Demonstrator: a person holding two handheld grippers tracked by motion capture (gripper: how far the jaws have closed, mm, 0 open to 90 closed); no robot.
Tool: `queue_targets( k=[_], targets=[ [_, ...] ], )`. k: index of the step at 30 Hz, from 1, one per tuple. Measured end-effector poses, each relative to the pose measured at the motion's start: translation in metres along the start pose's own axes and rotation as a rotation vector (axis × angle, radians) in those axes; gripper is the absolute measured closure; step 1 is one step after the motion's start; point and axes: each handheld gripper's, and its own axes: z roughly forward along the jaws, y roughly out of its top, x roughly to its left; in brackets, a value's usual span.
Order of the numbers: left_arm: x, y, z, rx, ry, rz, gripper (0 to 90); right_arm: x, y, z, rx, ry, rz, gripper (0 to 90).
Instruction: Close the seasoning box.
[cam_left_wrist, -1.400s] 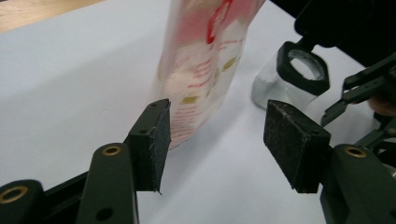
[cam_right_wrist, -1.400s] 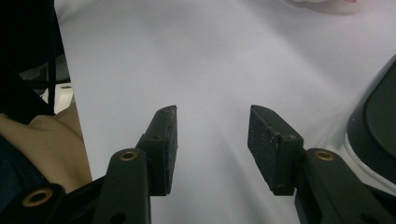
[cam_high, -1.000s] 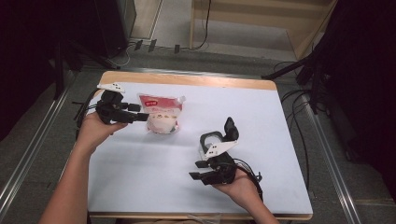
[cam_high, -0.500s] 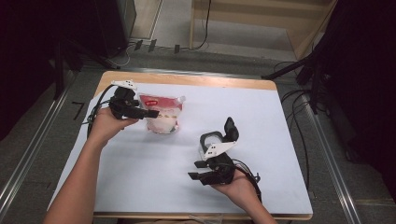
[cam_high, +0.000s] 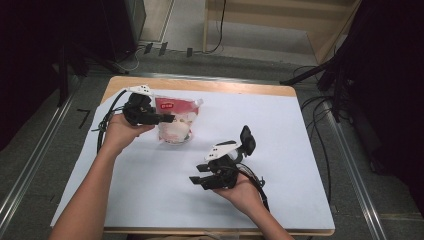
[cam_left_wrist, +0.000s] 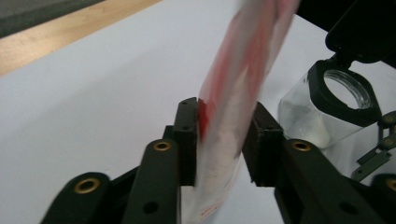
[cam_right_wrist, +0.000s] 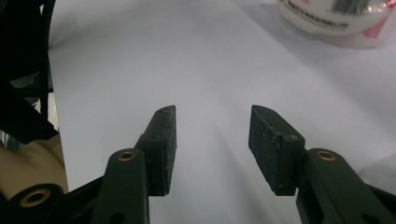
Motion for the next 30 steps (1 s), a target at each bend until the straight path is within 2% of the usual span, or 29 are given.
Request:
queue_targets(
  k=[4,6,8,11,12,15,16,17,20,25,26,29,30],
  targets=[
    [-0.003,0.000,0.000,0.000,-0.007,0.003,78.9,0.002,0.005,0.003,-0.027,0.008,0.015,52.6],
    [-0.004,0.001,0.002,0.008,-0.045,-0.010,89.5,0.005,0.007,0.007,-0.040,0.014,0.016,52.5],
    [-0.008,0.003,0.002,0.010,-0.043,-0.011,90.0,0.007,0.007,0.008,-0.040,0.008,0.004,52.2],
    [-0.017,0.009,0.003,0.014,-0.007,-0.003,90.0,0.010,0.006,0.009,-0.037,-0.004,-0.006,51.7],
    [-0.023,0.013,0.003,0.031,0.005,-0.001,90.0,0.010,0.005,0.008,-0.043,-0.012,-0.017,51.4],
    [-0.028,0.017,0.001,0.031,0.000,-0.013,90.0,0.011,0.005,0.007,-0.047,-0.019,-0.015,50.9],
    [-0.031,0.021,-0.004,0.018,-0.022,-0.029,90.0,0.011,0.006,0.005,-0.059,-0.021,-0.014,50.9],
    [-0.031,0.021,-0.004,0.018,-0.022,-0.029,90.0,0.011,0.006,0.005,-0.059,-0.021,-0.014,50.9],
    [-0.038,0.028,-0.014,-0.005,-0.064,-0.060,90.0,0.012,0.006,0.003,-0.075,-0.026,-0.013,50.9],
    [-0.055,0.038,-0.025,0.013,-0.081,-0.059,90.0,0.013,0.006,0.007,-0.050,-0.030,-0.008,53.6],
    [-0.060,0.039,-0.030,0.009,-0.092,-0.070,90.0,0.012,0.006,0.009,-0.042,-0.038,-0.009,53.9],
    [-0.062,0.040,-0.036,0.010,-0.111,-0.088,90.0,0.013,0.006,0.009,-0.045,-0.042,-0.004,54.3],
    [-0.064,0.040,-0.041,0.006,-0.127,-0.107,90.0,0.013,0.006,0.009,-0.050,-0.044,-0.002,54.3]
  ],
)
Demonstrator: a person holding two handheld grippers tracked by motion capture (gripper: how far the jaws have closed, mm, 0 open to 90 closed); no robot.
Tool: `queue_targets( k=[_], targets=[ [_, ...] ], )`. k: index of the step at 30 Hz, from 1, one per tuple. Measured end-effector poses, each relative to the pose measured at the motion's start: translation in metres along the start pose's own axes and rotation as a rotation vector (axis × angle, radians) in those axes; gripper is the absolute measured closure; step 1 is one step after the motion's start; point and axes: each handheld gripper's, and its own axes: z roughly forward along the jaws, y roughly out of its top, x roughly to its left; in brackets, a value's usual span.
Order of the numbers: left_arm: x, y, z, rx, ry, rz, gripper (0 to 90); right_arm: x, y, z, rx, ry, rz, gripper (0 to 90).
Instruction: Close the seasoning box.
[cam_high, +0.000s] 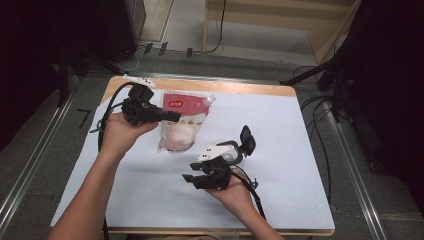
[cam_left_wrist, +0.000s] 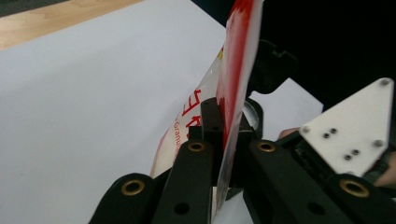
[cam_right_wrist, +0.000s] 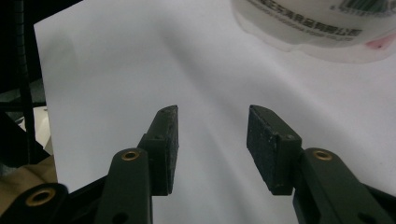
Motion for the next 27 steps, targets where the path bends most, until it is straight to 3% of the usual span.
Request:
queue_targets(
  k=[9,16,20,23,27],
  targets=[
    [-0.019,-0.004,-0.021,-0.007,-0.020,0.010,90.0,0.001,0.005,-0.001,-0.048,-0.023,0.001,54.9],
    [-0.038,-0.007,-0.036,-0.020,-0.084,0.009,90.0,-0.001,0.009,0.004,-0.085,-0.049,0.047,54.8],
    [-0.046,-0.008,-0.039,-0.021,-0.130,-0.005,90.0,0.000,0.010,0.008,-0.083,-0.054,0.026,54.7],
    [-0.048,-0.008,-0.040,-0.015,-0.139,-0.012,90.0,0.001,0.010,0.009,-0.086,-0.065,0.016,54.8],
    [-0.053,-0.008,-0.039,-0.003,-0.159,-0.032,90.0,0.002,0.005,0.012,-0.125,-0.082,0.007,56.3]
  ],
)
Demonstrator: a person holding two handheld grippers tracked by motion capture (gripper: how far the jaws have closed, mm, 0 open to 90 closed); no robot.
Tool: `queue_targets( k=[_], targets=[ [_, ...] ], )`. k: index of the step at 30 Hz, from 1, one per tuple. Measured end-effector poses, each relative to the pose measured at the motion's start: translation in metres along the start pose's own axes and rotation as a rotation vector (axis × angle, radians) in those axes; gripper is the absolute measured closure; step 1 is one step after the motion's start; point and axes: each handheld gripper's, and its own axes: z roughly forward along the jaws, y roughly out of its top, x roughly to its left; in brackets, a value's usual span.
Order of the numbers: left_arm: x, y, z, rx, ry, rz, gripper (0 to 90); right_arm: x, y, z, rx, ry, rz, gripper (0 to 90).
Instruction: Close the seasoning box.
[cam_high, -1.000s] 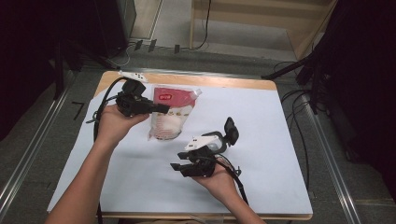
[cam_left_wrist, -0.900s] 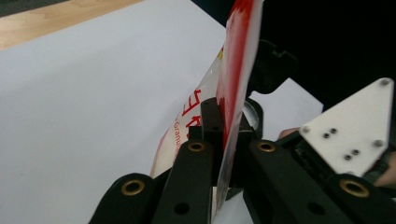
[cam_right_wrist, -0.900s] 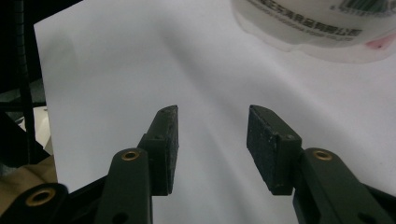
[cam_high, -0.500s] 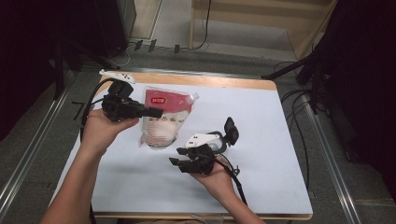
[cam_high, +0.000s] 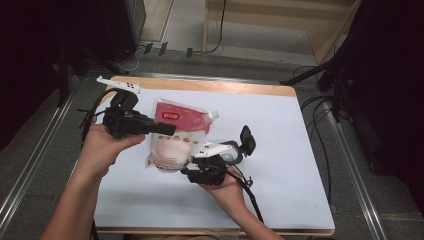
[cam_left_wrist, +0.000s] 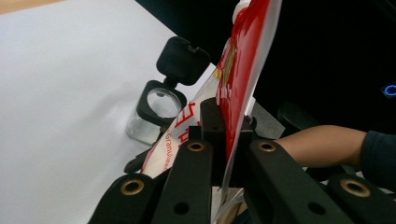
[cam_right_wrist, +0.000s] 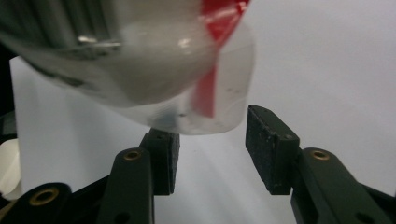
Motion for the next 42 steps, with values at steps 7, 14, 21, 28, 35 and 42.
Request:
queue_targets(
  k=[7,14,21,28,35,42],
  targets=[
    [0.005,-0.002,0.010,-0.003,-0.036,-0.085,90.0,0.007,-0.004,-0.002,-0.061,-0.059,-0.054,59.4],
    [0.012,-0.002,0.014,-0.030,-0.026,-0.078,90.0,0.018,-0.005,-0.002,-0.058,-0.016,-0.133,60.8],
    [0.013,-0.002,0.020,-0.059,0.007,-0.009,88.8,0.033,-0.003,-0.006,-0.061,0.023,-0.191,65.2],
    [0.017,-0.004,0.030,-0.079,-0.007,0.003,86.9,0.041,-0.001,-0.007,-0.059,0.096,-0.181,64.5],
    [0.018,-0.009,0.044,-0.150,-0.061,0.048,86.3,0.045,0.000,-0.009,-0.048,0.123,-0.179,64.5],
    [0.026,-0.013,0.050,-0.178,-0.016,-0.028,87.9,0.041,-0.003,-0.008,-0.044,0.111,-0.142,63.5]
  ],
)
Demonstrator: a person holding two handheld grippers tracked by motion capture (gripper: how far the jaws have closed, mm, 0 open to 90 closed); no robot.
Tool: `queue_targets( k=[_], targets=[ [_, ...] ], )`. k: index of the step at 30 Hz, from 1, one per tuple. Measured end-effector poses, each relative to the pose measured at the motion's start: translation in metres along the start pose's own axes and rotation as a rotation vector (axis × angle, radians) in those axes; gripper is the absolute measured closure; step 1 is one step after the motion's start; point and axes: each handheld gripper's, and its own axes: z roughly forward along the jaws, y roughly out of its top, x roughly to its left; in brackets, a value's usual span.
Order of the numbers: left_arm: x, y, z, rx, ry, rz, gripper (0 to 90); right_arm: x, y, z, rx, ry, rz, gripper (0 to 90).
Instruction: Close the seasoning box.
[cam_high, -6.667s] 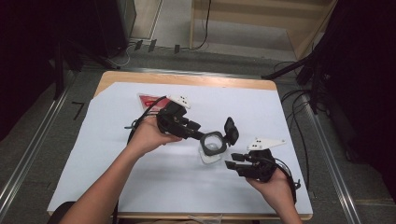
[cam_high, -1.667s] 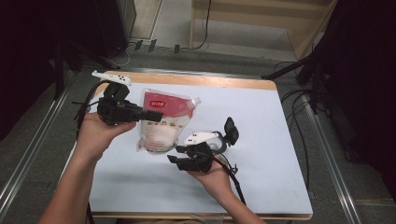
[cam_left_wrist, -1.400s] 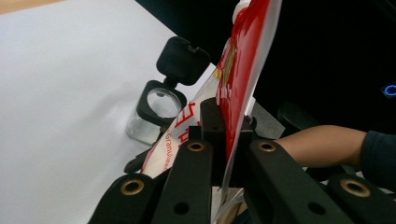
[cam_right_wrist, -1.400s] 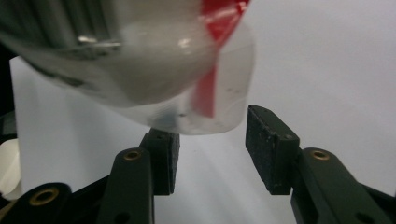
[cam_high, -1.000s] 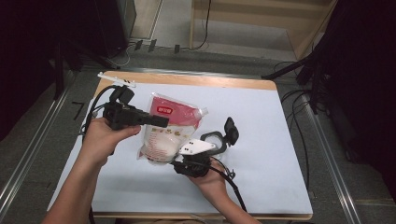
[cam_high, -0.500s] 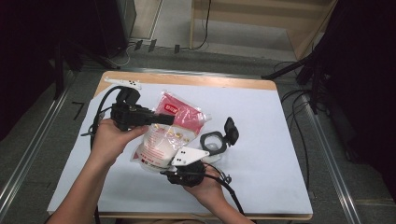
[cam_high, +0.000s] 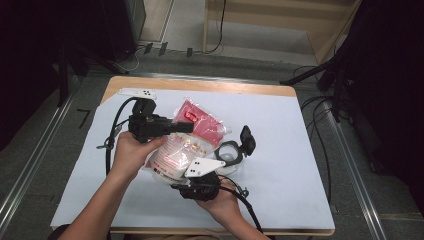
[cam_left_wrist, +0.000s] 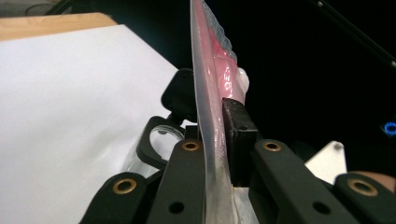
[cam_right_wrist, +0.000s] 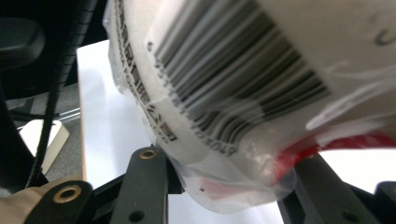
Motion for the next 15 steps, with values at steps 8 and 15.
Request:
queue_targets(
  k=[8,15],
  targets=[
    [0.0024,-0.0045,0.0070,-0.020,0.028,-0.047,89.5,-0.0041,-0.0045,0.0020,0.002,-0.035,0.090,59.2],
    [0.0049,-0.0058,0.0089,0.051,0.045,0.082,84.3,-0.0085,-0.0058,0.0004,0.002,0.065,0.135,61.3]
  ],
)
